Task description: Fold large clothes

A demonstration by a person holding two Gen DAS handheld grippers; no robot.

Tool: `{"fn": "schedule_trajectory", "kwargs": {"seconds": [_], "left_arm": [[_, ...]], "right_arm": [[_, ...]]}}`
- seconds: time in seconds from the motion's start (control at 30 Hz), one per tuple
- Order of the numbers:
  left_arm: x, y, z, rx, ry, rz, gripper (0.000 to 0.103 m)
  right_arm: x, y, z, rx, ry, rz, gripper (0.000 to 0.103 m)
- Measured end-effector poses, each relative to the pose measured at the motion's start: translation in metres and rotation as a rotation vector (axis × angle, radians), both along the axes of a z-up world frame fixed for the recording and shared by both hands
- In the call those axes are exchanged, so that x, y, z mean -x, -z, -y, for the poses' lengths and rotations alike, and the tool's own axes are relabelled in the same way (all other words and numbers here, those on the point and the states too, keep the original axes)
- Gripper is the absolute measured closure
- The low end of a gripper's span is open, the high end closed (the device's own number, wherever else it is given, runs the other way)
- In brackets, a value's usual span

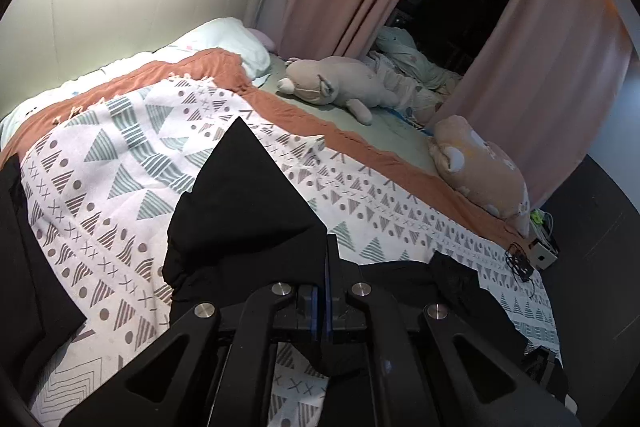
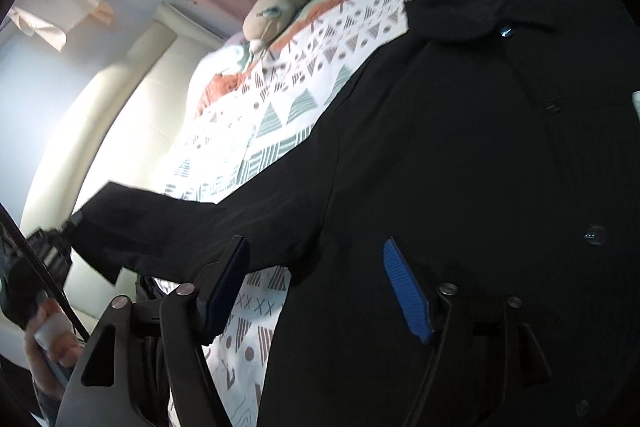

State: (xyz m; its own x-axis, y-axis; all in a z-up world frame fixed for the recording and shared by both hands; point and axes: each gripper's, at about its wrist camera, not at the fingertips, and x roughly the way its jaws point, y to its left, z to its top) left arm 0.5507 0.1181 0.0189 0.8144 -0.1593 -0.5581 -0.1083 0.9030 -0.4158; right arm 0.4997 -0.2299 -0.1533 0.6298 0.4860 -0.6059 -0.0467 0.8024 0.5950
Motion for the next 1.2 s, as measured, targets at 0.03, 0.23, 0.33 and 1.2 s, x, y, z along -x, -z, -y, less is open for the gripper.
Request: {"fn": "schedule_trajectory", "kwargs": {"seconds": [0.03, 0.23, 0.33, 1.2], "left_arm": [[0.001, -0.007, 0.01, -0.005, 0.016, 0.01, 0.099], [-0.004, -0.039, 0.074, -0.067, 0.129, 0.037, 0.099], [-0.007, -0.047, 0.105, -0.08, 0.184, 0.043, 0.099], [-0.056, 0.07, 0.335, 0.056, 0.566, -0.166, 0.099]], "right_arm": [[0.006, -0.003, 0.006, 0.006, 0.004, 0.004, 0.035], [0.045, -0.027, 0.053, 0.026, 0.118, 0.036, 0.034], [0.065, -0.03, 0.073, 0.03, 0.163, 0.032, 0.034], [0.13, 0.013, 0.239, -0.234, 0.6, -0.071, 0.034]]}}
